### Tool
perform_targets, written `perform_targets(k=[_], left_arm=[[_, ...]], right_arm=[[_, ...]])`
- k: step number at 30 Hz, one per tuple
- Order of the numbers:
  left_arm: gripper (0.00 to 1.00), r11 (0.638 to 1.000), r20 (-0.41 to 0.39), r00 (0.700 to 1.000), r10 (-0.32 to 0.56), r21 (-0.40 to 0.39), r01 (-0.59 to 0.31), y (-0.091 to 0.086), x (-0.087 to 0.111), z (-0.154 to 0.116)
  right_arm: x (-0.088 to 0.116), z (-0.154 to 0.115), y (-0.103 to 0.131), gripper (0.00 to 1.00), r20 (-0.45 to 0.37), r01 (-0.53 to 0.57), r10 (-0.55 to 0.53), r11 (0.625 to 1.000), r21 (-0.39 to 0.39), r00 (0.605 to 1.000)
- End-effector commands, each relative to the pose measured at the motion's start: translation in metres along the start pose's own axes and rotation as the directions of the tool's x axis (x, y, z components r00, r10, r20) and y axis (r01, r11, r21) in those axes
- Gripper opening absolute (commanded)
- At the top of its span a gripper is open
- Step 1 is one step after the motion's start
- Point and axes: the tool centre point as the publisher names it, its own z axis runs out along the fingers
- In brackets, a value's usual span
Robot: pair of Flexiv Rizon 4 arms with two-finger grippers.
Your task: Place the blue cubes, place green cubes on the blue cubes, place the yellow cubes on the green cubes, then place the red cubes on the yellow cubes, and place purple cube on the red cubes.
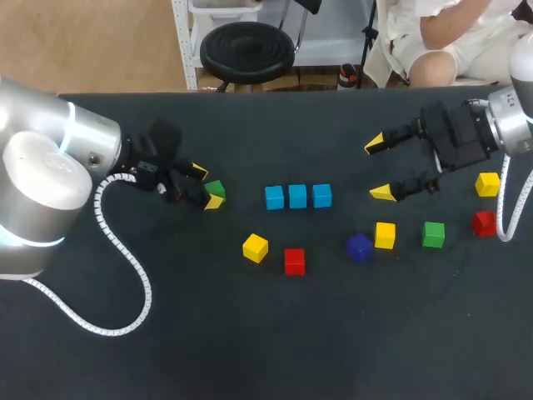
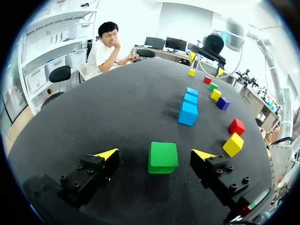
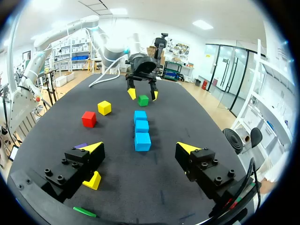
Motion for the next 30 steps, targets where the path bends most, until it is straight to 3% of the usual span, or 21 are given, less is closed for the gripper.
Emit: perform_targets(k=[1, 12, 13, 14, 15, 16, 17, 30], left_arm=[[1.0, 1.0, -0.005, 1.0, -0.001, -0.009, 0.001, 0.0, -0.001, -0.001], [0.97, 1.0, -0.005, 1.0, 0.003, -0.004, -0.003, -0.002, -0.003, 0.006], [0.84, 1.0, -0.005, 1.0, 0.005, -0.003, -0.005, -0.002, -0.002, 0.006], [0.56, 1.0, -0.006, 1.0, 0.01, 0.001, -0.01, -0.002, -0.002, 0.006], [0.37, 1.0, -0.008, 1.0, 0.02, 0.004, -0.02, -0.002, -0.002, 0.007], [0.05, 1.0, -0.011, 1.0, 0.025, 0.003, -0.025, -0.002, -0.002, 0.007], [0.0, 0.999, -0.012, 0.999, 0.034, 0.006, -0.034, -0.002, -0.002, 0.007], [0.0, 0.987, -0.009, 0.987, 0.16, 0.023, -0.16, -0.016, -0.027, -0.013]], right_arm=[[0.0, 0.0, 0.001, 1.0, 0.001, 0.001, -0.001, 1.0, 0.002, 1.0], [0.0, 0.0, 0.001, 1.0, 0.001, 0.001, -0.001, 1.0, 0.002, 1.0], [0.0, 0.0, 0.001, 1.0, 0.001, 0.001, -0.001, 1.0, 0.002, 1.0], [0.0, 0.0, 0.001, 1.0, 0.001, 0.001, -0.001, 1.0, 0.002, 1.0], [0.0, 0.0, 0.001, 1.0, 0.001, 0.001, -0.001, 1.0, 0.002, 1.0], [0.0, 0.0, 0.001, 1.0, 0.001, 0.001, -0.001, 1.0, 0.002, 1.0], [0.0, 0.0, 0.001, 1.0, 0.001, 0.001, -0.001, 1.0, 0.002, 1.0], [0.0, 0.0, 0.001, 1.0, 0.001, 0.001, -0.001, 1.0, 0.002, 1.0]])
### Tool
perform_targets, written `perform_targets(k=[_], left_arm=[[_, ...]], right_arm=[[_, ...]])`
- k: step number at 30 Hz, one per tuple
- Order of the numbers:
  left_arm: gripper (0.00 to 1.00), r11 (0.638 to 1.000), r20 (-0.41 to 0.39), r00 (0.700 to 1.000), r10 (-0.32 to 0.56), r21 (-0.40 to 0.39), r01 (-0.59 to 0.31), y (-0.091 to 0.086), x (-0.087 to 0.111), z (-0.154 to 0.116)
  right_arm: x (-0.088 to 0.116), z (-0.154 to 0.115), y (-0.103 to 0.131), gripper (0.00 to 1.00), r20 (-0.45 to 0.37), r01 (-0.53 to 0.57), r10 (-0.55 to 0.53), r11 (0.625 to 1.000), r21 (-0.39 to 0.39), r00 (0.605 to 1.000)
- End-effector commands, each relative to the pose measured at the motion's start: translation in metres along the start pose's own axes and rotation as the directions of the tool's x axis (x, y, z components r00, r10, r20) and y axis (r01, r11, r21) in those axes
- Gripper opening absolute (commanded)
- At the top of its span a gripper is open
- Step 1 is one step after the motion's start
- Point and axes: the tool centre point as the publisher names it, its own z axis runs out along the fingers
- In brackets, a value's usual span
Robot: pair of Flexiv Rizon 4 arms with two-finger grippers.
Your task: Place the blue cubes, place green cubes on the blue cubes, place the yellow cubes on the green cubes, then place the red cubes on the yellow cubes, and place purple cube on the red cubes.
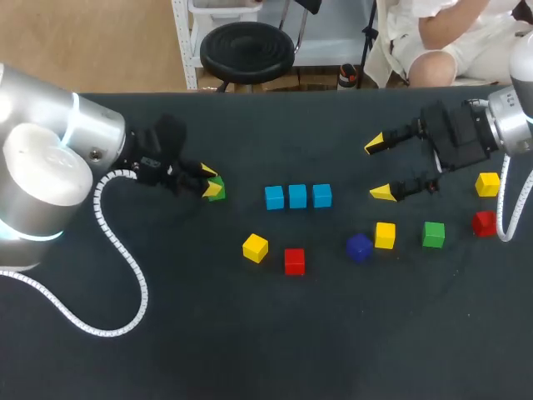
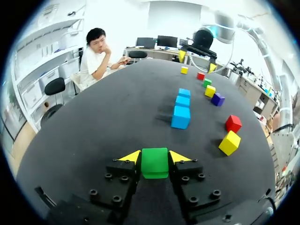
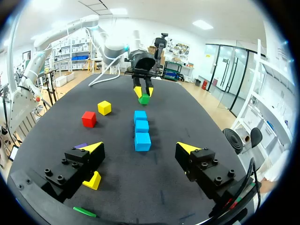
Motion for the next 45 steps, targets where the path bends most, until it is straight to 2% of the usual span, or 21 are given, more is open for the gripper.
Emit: perform_targets(k=[1, 7, 12, 16, 20, 42, 45], left_arm=[[0.0, 1.0, 0.005, 1.0, 0.025, 0.012, -0.025, -0.005, -0.012, -0.008], [0.0, 0.998, 0.015, 0.999, 0.049, 0.033, -0.049, -0.009, -0.021, -0.006], [0.0, 0.991, 0.024, 0.994, 0.109, 0.073, -0.111, -0.022, -0.037, -0.005], [0.0, 0.981, -0.005, 0.985, 0.174, 0.083, -0.173, -0.034, -0.048, -0.005], [0.0, 0.976, -0.075, 0.975, 0.209, 0.076, -0.203, -0.044, -0.054, -0.007], [0.0, 0.978, -0.079, 0.976, 0.201, 0.08, -0.195, -0.048, -0.057, -0.007], [0.0, 0.975, -0.003, 0.979, 0.202, 0.095, -0.201, -0.07, -0.077, -0.002]], right_arm=[[0.0, 0.0, 0.001, 1.0, 0.001, 0.001, -0.001, 1.0, 0.002, 1.0], [0.0, 0.0, 0.001, 1.0, 0.001, 0.001, -0.001, 1.0, 0.002, 1.0], [0.0, 0.0, 0.001, 1.0, 0.001, 0.001, -0.001, 1.0, 0.002, 1.0], [0.0, 0.0, 0.001, 1.0, 0.001, 0.001, -0.001, 1.0, 0.002, 1.0], [0.0, 0.0, 0.001, 1.0, 0.001, 0.001, -0.001, 1.0, 0.002, 1.0], [0.0, 0.0, 0.001, 1.0, 0.001, 0.001, -0.001, 1.0, 0.002, 1.0], [0.0, 0.0, 0.001, 1.0, 0.001, 0.001, -0.001, 1.0, 0.002, 1.0]])
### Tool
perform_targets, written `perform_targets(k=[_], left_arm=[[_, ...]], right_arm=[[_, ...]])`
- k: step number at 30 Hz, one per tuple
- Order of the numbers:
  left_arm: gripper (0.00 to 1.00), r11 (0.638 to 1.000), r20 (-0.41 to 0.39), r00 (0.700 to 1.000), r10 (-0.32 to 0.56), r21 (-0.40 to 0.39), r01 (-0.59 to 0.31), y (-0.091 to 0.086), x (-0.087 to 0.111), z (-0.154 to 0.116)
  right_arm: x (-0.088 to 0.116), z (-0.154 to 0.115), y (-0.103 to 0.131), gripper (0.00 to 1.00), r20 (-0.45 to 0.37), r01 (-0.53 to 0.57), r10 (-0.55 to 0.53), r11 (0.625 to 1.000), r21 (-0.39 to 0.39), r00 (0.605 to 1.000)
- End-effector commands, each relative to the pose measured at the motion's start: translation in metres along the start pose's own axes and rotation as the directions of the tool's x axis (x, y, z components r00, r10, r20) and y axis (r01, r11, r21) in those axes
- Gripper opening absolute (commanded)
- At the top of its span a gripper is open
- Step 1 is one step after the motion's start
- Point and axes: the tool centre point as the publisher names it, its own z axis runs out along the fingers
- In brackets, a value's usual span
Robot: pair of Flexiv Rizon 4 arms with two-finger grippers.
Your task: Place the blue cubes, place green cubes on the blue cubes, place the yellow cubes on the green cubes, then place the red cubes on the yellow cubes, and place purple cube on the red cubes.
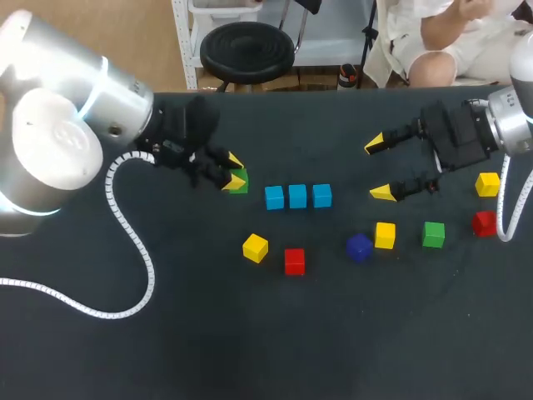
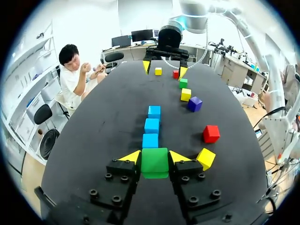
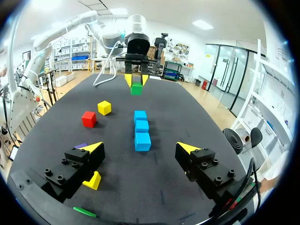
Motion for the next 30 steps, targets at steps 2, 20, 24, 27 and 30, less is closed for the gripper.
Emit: perform_targets(k=[2, 20, 24, 27, 30], left_arm=[[0.0, 0.999, 0.096, 0.995, 0.041, 0.007, -0.041, -0.023, -0.034, 0.008], [0.0, 0.995, 0.151, 0.987, 0.058, 0.073, -0.069, -0.054, -0.071, 0.047], [0.0, 0.995, 0.153, 0.987, 0.057, 0.069, -0.068, -0.049, -0.064, 0.052], [0.0, 0.995, 0.15, 0.987, 0.055, 0.069, -0.066, -0.047, -0.06, 0.058], [0.0, 0.996, 0.134, 0.989, 0.058, 0.064, -0.067, -0.045, -0.058, 0.062]], right_arm=[[0.0, 0.0, 0.001, 1.0, 0.001, 0.001, -0.001, 1.0, 0.001, 1.0], [0.0, 0.0, 0.001, 1.0, 0.001, 0.001, -0.001, 1.0, 0.001, 1.0], [0.0, 0.0, 0.001, 1.0, 0.001, 0.001, -0.001, 1.0, 0.001, 1.0], [0.0, 0.0, 0.001, 1.0, 0.001, 0.001, -0.001, 1.0, 0.001, 1.0], [0.0, 0.0, 0.001, 1.0, 0.001, 0.001, -0.001, 1.0, 0.001, 1.0]])
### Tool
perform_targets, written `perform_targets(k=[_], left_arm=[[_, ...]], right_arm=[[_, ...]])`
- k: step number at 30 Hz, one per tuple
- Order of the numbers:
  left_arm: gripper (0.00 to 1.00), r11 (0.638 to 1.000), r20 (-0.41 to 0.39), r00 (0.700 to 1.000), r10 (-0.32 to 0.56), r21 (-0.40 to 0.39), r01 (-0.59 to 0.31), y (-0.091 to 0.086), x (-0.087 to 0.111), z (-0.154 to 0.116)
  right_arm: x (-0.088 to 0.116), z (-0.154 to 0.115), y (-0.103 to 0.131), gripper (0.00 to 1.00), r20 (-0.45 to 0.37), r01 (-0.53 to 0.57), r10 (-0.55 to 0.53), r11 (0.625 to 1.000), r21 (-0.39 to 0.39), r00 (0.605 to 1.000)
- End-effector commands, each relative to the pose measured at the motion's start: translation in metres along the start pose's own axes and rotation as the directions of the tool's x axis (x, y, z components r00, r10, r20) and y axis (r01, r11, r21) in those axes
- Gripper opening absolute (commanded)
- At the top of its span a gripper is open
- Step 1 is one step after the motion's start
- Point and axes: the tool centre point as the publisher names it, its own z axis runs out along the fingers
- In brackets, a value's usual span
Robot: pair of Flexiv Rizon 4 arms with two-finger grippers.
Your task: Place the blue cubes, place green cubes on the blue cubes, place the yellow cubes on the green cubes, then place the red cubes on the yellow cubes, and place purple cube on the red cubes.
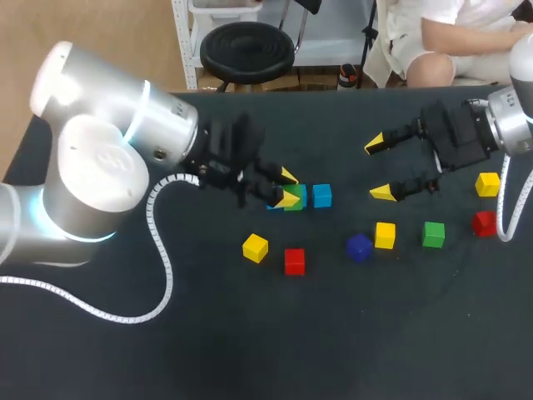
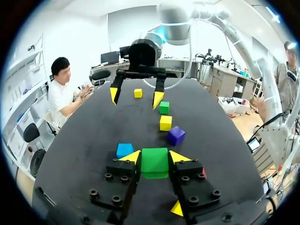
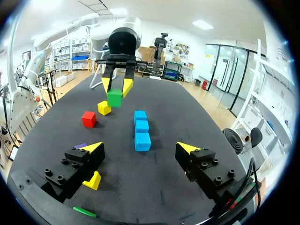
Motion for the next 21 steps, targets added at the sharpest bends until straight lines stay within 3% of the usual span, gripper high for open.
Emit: perform_targets(k=[1, 21], left_arm=[[0.0, 1.0, -0.008, 1.0, 0.007, 0.0, -0.007, 0.006, 0.003, 0.008], [0.0, 0.999, 0.024, 1.0, 0.006, -0.041, -0.005, 0.023, 0.018, 0.01]], right_arm=[[0.0, 0.0, 0.001, 1.0, 0.001, 0.001, -0.001, 1.0, 0.002, 1.0], [0.0, 0.0, 0.001, 1.0, 0.001, 0.001, -0.001, 1.0, 0.002, 1.0]])
